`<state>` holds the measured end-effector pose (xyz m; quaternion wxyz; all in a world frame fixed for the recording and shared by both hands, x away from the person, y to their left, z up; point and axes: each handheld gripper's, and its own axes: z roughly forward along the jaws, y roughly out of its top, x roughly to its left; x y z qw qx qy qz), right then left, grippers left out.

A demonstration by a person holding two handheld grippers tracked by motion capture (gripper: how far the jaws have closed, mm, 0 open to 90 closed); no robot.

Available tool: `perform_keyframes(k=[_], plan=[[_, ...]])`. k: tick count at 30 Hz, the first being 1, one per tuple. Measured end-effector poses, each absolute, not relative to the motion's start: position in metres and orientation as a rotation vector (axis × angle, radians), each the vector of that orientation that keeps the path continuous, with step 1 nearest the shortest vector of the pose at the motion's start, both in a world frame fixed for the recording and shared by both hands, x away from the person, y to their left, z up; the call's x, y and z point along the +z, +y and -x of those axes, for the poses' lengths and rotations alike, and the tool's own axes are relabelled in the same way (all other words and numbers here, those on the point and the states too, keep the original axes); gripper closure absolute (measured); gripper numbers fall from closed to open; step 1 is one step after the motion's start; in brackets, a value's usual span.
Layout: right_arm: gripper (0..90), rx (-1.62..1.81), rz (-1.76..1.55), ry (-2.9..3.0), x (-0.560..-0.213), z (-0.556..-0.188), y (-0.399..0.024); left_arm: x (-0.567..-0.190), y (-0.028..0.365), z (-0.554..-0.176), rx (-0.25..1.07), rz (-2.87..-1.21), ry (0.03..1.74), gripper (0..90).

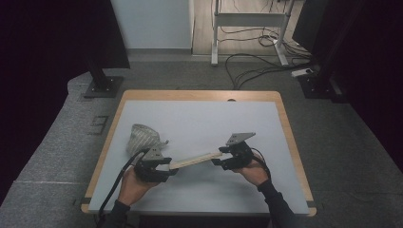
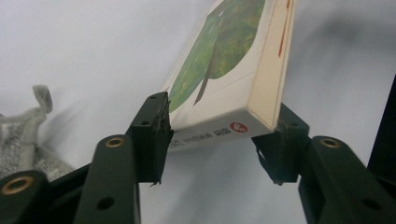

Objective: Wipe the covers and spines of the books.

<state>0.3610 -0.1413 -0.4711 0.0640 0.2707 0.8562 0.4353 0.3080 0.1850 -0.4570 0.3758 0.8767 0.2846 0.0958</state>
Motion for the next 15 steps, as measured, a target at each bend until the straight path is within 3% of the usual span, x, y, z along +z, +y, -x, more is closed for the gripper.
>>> perform_keyframes(k=[15], plan=[[33.1, 1.299, -0.826, 2.627, -0.481, -0.345, -0.144, -0.473, 0.179, -0.292, 0.226, -2.229, 0.836, 28.3]])
